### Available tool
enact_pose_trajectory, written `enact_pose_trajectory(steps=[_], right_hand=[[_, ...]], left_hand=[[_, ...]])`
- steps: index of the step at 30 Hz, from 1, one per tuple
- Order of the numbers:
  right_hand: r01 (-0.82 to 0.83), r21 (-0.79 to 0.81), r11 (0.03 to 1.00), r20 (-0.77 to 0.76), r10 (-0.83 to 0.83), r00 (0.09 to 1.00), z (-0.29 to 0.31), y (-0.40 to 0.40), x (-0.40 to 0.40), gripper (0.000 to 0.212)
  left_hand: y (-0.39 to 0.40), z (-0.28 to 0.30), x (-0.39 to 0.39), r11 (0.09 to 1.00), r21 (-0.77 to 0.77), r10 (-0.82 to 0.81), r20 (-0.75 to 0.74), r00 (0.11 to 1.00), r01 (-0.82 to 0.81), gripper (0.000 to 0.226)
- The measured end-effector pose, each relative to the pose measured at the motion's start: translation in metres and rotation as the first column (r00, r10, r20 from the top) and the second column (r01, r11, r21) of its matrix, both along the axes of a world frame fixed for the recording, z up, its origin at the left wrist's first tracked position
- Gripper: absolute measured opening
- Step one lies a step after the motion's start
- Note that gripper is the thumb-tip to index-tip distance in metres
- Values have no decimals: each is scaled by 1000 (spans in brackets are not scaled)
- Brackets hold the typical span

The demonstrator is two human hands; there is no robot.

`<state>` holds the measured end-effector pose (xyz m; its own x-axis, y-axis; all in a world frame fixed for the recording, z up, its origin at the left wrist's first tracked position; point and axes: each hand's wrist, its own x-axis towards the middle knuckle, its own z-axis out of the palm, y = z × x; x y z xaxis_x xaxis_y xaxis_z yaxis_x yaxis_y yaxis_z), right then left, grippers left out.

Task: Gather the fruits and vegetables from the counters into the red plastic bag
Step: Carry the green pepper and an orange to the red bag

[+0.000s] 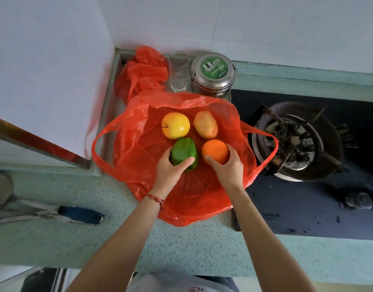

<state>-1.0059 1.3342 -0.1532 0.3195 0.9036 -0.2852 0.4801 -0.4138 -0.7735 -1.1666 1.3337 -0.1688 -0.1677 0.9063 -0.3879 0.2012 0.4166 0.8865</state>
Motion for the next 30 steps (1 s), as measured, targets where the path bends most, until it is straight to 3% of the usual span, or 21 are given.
enact_pose_trajectory(steps=[20, 26, 30], right_hand=[[-76, -40, 996, 80, 79, 994, -5, 0, -1, 91], [-87, 0, 996, 118, 87, 989, 2, -12, -1, 85], [-99, 57, 993, 152, 89, 984, 10, -24, -2, 75]], left_hand=[[2, 1, 8, 1000, -14, 22, -42, 999, -23, 82], [-4, -3, 1, 1000, -6, 22, -30, 999, -22, 97], [-14, 8, -3, 1000, 17, 20, 11, 1000, -20, 81]])
